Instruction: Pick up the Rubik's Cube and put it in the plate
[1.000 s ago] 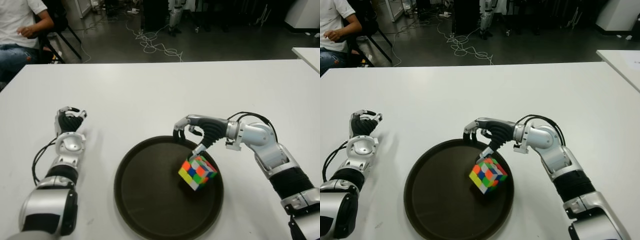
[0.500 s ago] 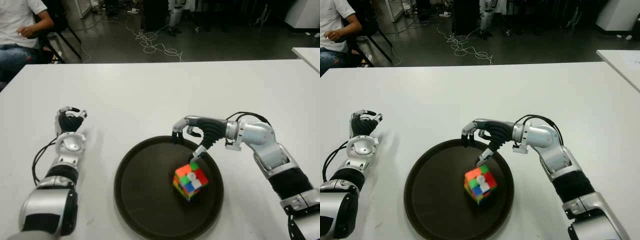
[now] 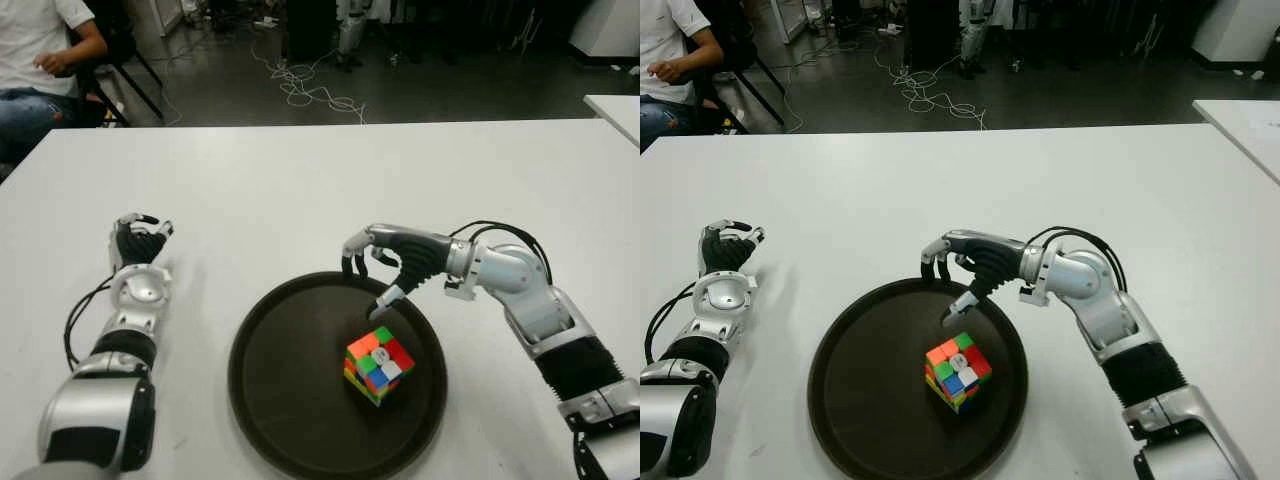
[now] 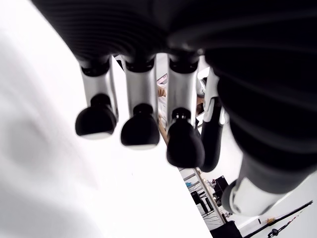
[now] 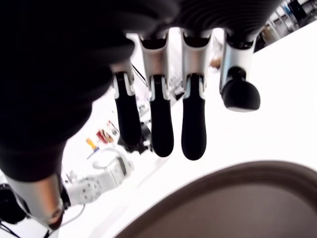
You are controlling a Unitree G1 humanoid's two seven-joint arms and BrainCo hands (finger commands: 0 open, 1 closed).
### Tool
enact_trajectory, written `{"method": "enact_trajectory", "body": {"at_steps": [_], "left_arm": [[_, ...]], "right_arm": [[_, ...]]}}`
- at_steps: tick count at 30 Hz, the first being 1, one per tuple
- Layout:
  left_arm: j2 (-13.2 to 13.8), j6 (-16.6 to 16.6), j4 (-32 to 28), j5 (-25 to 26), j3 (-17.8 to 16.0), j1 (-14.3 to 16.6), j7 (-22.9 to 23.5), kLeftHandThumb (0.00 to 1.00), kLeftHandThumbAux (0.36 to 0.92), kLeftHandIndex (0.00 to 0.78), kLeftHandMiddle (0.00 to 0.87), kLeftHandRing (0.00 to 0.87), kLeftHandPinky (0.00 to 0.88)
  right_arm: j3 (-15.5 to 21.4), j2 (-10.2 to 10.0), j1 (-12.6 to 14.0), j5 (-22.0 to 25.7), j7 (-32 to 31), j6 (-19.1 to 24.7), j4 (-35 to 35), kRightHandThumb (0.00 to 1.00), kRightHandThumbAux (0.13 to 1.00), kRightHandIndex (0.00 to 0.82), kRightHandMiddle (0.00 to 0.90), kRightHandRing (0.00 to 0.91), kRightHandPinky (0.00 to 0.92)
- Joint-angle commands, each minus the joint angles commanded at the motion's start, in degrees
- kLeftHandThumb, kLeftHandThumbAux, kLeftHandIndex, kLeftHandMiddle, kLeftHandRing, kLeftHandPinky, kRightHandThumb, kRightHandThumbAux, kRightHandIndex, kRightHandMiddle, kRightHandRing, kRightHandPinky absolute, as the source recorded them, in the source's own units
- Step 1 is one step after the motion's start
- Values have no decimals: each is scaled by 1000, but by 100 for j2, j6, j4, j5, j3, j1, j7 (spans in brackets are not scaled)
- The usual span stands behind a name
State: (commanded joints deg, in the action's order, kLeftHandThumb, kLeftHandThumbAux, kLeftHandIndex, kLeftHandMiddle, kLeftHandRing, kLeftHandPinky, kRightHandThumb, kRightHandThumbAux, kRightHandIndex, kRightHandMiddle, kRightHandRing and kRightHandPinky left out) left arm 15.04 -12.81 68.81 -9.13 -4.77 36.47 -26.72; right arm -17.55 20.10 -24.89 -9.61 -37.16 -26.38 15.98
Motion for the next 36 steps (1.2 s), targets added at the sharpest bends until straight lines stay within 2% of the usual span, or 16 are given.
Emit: {"method": "enact_trajectory", "body": {"at_steps": [6, 10, 13, 15, 19, 22, 26, 29, 31, 36], "left_arm": [[1, -38, -4, 0, 0, -10, 20, 711, 702, 442, 816, 821, 818], [-1, -59, -11, -16, 9, -19, 2, 712, 702, 443, 819, 821, 816], [1, -72, -11, -19, 10, -22, -2, 712, 702, 443, 820, 822, 817], [4, -74, -10, -20, 10, -22, 2, 712, 702, 443, 820, 822, 818], [1, -46, -13, -26, 15, -14, -12, 711, 702, 443, 821, 822, 816], [10, -26, -9, -33, 22, -6, 13, 712, 701, 443, 823, 823, 819], [24, -15, -12, -43, 36, -8, 44, 712, 701, 443, 825, 827, 825], [33, -18, -20, -44, 43, -10, 68, 711, 701, 443, 822, 826, 824], [33, -33, -29, -44, 46, -23, 66, 711, 702, 443, 819, 824, 822], [42, -23, -31, -38, 43, -20, 70, 711, 702, 442, 815, 819, 814]], "right_arm": [[84, -138, 36, -167, 526, 6, 169, 0, 728, 583, 808, 841, 833], [237, -293, 19, -145, 928, 86, 373, 0, 724, 561, 790, 827, 815], [353, -371, -115, -113, 1161, 26, 723, 0, 722, 559, 787, 827, 818], [465, -422, -142, -106, 1371, -6, 877, 0, 721, 560, 786, 826, 817], [974, -438, -268, 85, 2001, -301, 1768, 0, 716, 551, 775, 817, 810], [1413, -688, -556, 320, 2670, -604, 2386, 43, 733, 564, 780, 822, 817], [1698, -822, -867, 369, 3282, -806, 3051, 87, 744, 598, 795, 831, 829], [1864, -845, -1126, 357, 3723, -839, 3644, 110, 754, 621, 804, 834, 831], [2101, -754, -1347, 440, 4136, -772, 4208, 110, 764, 626, 807, 833, 831], [2271, -669, -1572, 434, 4547, -794, 4874, 73, 774, 572, 756, 795, 788]]}}
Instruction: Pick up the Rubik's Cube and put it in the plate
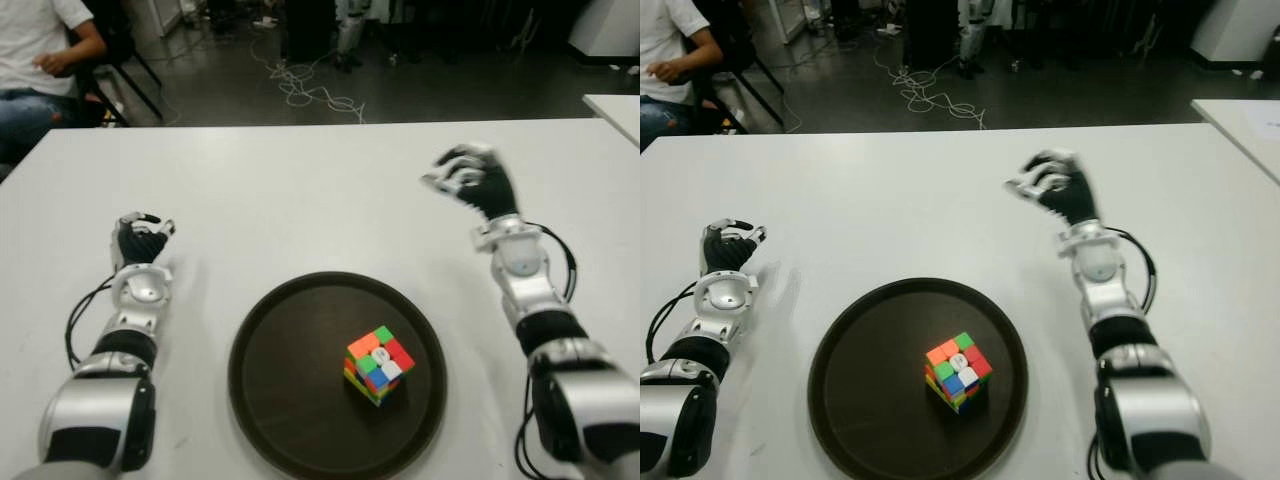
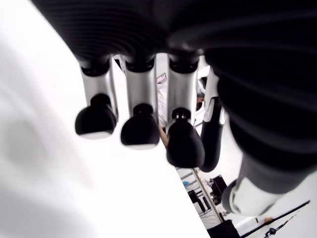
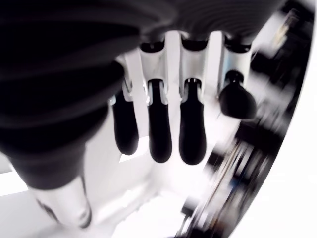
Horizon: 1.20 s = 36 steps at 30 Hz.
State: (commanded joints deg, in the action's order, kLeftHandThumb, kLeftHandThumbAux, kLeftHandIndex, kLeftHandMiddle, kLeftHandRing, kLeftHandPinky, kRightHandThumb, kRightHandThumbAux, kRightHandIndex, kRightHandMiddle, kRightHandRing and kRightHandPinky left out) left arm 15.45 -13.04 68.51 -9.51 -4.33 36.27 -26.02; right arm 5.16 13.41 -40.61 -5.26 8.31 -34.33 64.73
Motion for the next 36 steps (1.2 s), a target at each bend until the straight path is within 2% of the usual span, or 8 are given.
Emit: {"method": "enact_trajectory", "body": {"at_steps": [2, 3, 5, 7, 10, 13, 20, 36], "left_arm": [[6, 1, 5, 2, -2, -5, 0, 711, 703, 442, 815, 818, 813], [12, 3, 6, 3, -3, -8, 0, 711, 703, 442, 817, 819, 813], [19, 17, 16, 3, -7, -1, -16, 710, 703, 442, 819, 820, 813], [31, 17, 28, 2, -8, 1, -19, 711, 702, 443, 822, 822, 814], [44, -10, 36, -7, 0, -9, -5, 711, 703, 443, 822, 822, 812], [48, -37, 36, -12, 7, -21, 3, 711, 703, 442, 821, 821, 809], [39, -69, 20, -19, 17, -38, -32, 711, 703, 442, 819, 815, 798], [61, -136, 3, 32, -18, -97, 75, 713, 701, 442, 810, 811, 800]], "right_arm": [[37, 7, -35, -11, 107, 22, 200, 66, 775, 559, 741, 784, 777], [61, 10, -46, -13, 163, 54, 302, 56, 776, 527, 670, 705, 665], [192, 111, -50, 51, 288, 256, 587, 37, 778, 482, 583, 613, 547], [312, 201, -66, 121, 342, 448, 780, 15, 790, 374, 425, 442, 378], [413, 218, -146, 164, 416, 705, 931, 4, 786, 268, 285, 276, 214], [451, 160, -214, 177, 490, 894, 986, 1, 762, 207, 205, 181, 128], [456, 88, -295, 139, 555, 1203, 1037, 0, 699, 116, 71, 29, 23], [59, 47, -148, -289, 646, 1198, 999, 0, 661, 72, 29, 0, 1]]}}
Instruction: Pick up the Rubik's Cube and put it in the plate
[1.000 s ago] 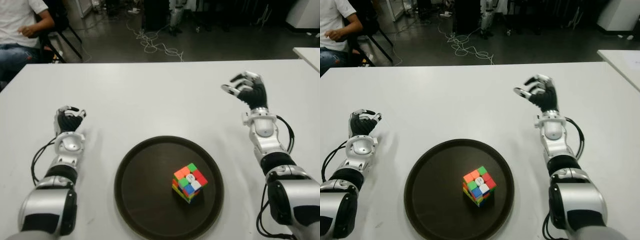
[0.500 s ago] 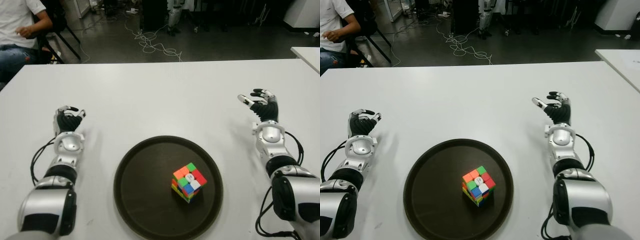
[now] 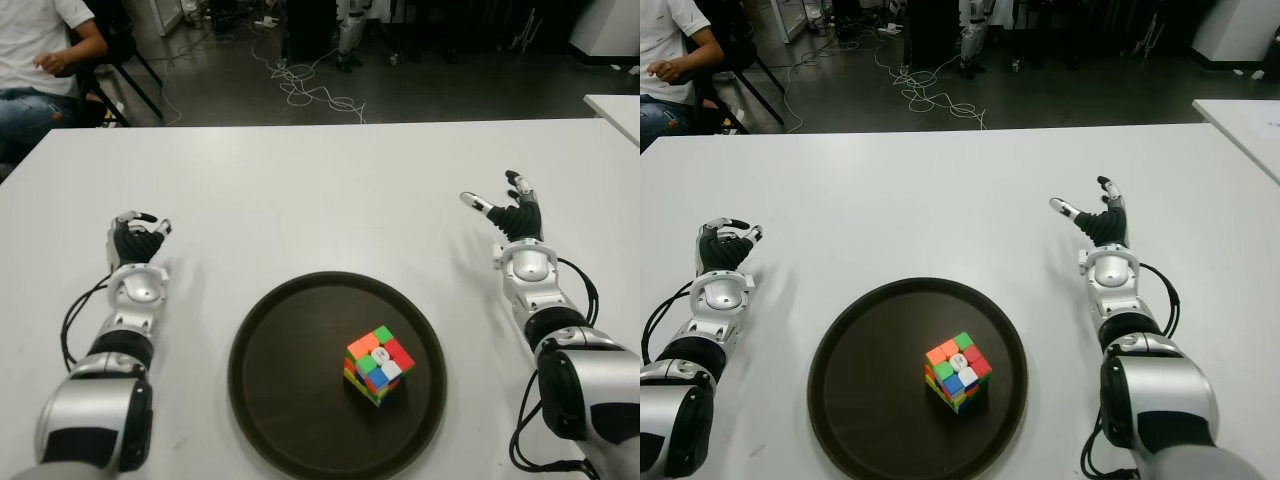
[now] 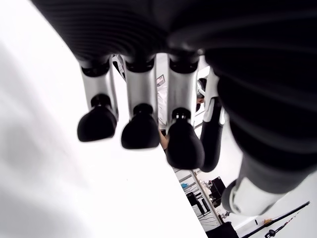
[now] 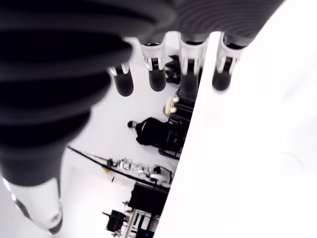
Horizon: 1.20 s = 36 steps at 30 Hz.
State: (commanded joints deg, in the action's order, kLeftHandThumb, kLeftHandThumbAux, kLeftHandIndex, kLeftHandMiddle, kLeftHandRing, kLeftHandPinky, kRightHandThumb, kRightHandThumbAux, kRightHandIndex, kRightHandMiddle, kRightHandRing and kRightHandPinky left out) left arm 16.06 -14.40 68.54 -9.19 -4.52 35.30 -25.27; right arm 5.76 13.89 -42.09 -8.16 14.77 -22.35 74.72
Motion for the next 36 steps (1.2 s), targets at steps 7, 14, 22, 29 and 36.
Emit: {"method": "enact_trajectory", "body": {"at_steps": [7, 14, 22, 29, 36], "left_arm": [[20, 5, 15, 4, -19, 0, 4, 714, 700, 441, 806, 811, 803], [28, 27, 38, 9, -43, 25, -12, 713, 700, 441, 804, 807, 800], [30, 39, 69, -29, -29, 46, -45, 713, 700, 442, 806, 810, 803], [26, 9, 57, -35, -21, 51, -29, 713, 700, 442, 812, 814, 805], [27, -17, 46, -26, -25, 38, -11, 713, 701, 442, 811, 811, 796]], "right_arm": [[-20, -25, 47, -20, 18, -134, -23, 0, 656, 53, 14, 0, 0], [-39, -32, 72, -40, 4, -269, -35, 0, 654, 45, 4, 0, 0], [-80, -27, 60, -66, 22, -298, -29, 0, 630, 51, 8, 0, 1], [-128, -11, -12, -84, -23, -102, 19, 0, 612, 52, 0, 0, 0], [-168, -13, -37, -107, 9, 48, 22, 0, 617, 43, 0, 0, 0]]}}
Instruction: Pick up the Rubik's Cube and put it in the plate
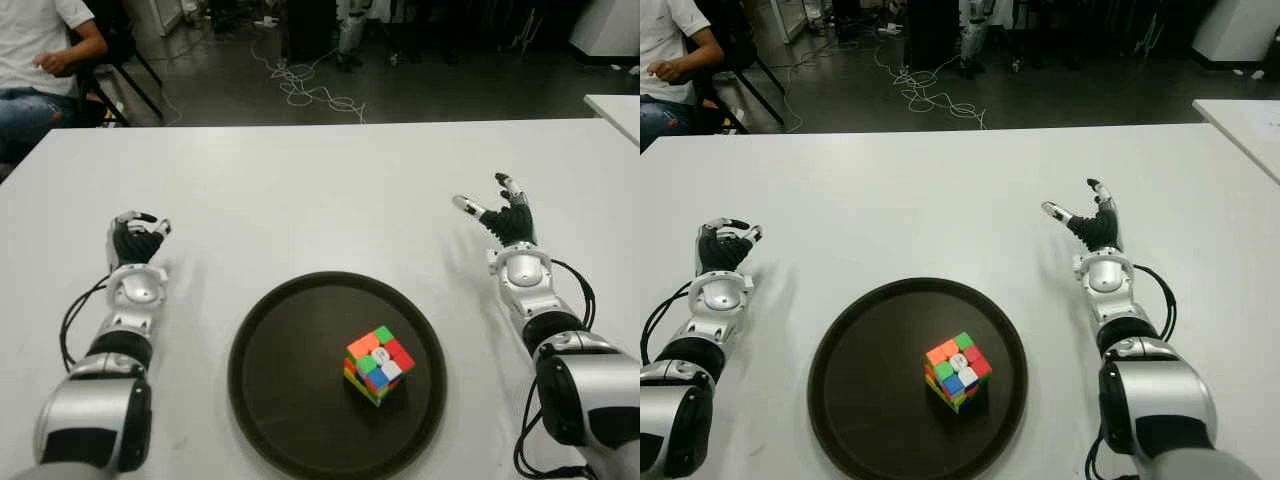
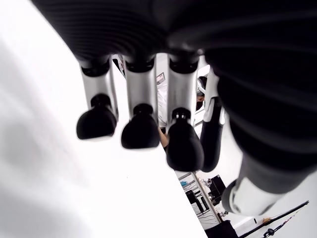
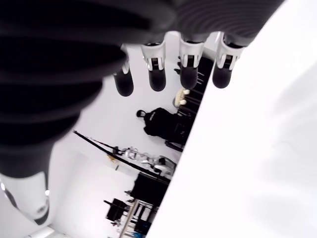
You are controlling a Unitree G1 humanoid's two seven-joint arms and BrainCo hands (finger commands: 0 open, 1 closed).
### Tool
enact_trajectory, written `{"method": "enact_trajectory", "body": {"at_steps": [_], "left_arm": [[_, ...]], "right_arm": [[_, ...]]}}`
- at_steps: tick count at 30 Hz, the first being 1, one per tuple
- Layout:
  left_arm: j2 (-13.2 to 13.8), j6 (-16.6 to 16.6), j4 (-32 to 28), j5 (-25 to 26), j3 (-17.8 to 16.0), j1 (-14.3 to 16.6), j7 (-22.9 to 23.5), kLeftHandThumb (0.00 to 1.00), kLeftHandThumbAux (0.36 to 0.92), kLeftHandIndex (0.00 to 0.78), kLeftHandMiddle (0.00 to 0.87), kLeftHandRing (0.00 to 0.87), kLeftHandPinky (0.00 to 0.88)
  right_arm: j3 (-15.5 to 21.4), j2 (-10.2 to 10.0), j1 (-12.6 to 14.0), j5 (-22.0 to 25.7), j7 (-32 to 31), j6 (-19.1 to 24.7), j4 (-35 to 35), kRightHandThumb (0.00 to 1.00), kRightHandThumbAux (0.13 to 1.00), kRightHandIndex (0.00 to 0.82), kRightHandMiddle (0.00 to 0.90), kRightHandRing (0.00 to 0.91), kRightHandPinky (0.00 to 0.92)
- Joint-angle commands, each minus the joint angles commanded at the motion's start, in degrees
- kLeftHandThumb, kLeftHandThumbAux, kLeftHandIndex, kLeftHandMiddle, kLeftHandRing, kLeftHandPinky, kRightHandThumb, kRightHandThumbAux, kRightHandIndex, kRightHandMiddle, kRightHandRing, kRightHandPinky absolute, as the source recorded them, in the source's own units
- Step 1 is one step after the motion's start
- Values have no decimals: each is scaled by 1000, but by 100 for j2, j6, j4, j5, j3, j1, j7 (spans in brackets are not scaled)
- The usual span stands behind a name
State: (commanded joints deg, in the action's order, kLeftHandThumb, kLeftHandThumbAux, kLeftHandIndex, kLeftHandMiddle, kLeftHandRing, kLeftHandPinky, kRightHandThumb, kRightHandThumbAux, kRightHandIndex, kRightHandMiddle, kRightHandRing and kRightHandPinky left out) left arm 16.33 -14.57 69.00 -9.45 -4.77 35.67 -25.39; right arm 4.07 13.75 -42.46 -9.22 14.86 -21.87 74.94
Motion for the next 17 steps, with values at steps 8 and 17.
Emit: {"method": "enact_trajectory", "body": {"at_steps": [8, 17], "left_arm": [[12, -4, 16, 5, -4, -7, 29, 713, 700, 442, 809, 812, 804], [11, 3, 29, 15, -18, -1, 5, 714, 699, 442, 806, 810, 802]], "right_arm": [[86, -32, -12, 90, 3, 38, -11, 0, 651, 79, 24, 7, 3], [109, -35, -25, 99, -30, 46, -2, 0, 644, 88, 28, 10, 0]]}}
